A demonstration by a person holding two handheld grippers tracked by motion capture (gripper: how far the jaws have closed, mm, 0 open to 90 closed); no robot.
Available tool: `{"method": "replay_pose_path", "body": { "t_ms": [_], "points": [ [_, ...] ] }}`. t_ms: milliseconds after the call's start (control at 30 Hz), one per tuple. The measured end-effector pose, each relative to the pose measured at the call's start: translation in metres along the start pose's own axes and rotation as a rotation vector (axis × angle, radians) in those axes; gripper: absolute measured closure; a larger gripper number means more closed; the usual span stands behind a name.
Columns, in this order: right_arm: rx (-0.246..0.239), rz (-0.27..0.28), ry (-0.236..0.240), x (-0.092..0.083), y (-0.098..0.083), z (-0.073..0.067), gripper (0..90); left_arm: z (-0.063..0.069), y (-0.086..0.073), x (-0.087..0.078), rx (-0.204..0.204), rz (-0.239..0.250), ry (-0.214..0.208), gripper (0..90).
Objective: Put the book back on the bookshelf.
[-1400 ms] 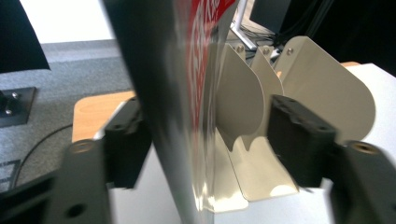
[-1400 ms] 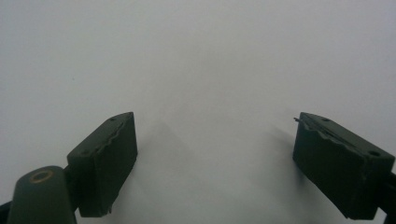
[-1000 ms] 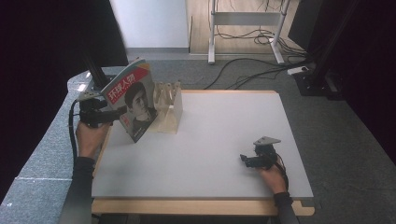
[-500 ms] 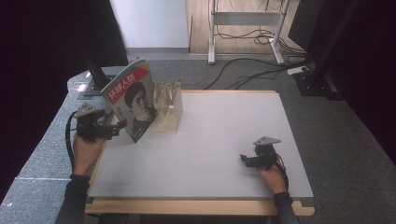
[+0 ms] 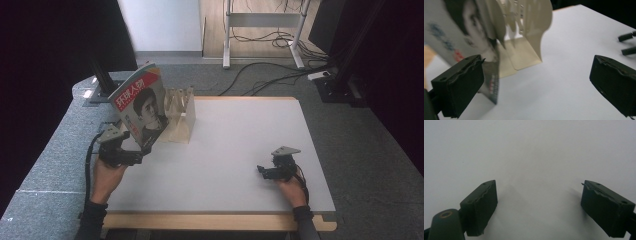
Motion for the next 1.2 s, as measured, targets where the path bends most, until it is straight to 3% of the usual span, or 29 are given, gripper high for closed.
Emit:
{"method": "replay_pose_path", "body": {
  "t_ms": [233,433,567,800,1067,1200],
  "points": [
    [0.000,0.000,0.000,0.000,0.000,0.000,12.9,0.020,-0.012,0.022,0.010,-0.001,-0.053,0.0],
    [0.000,0.000,0.000,0.000,0.000,0.000,12.9,0.044,-0.025,0.049,0.077,-0.056,-0.060,0.0],
    [0.001,0.000,0.000,0.000,0.000,0.000,12.9,0.051,-0.031,0.060,0.084,-0.073,-0.077,0.0],
    [0.000,0.000,0.000,0.000,0.000,0.000,12.9,0.066,-0.055,0.089,0.100,-0.155,-0.110,0.0],
    [0.001,0.000,0.000,0.000,0.000,0.000,12.9,0.076,-0.082,0.115,0.131,-0.281,-0.108,0.0],
    [0.001,0.000,0.000,0.000,0.000,0.000,12.9,0.080,-0.082,0.115,0.166,-0.286,-0.074,0.0]
  ]
}}
Point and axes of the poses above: each handheld gripper's, and its own axes: x roughly forward along the jaws, y roughly out of its top, z roughly to its right, the point moved 2 cm from there along x, roughly forward along the jaws, and after that the axes turned 11 degrees about y, right-handed, at the moved point
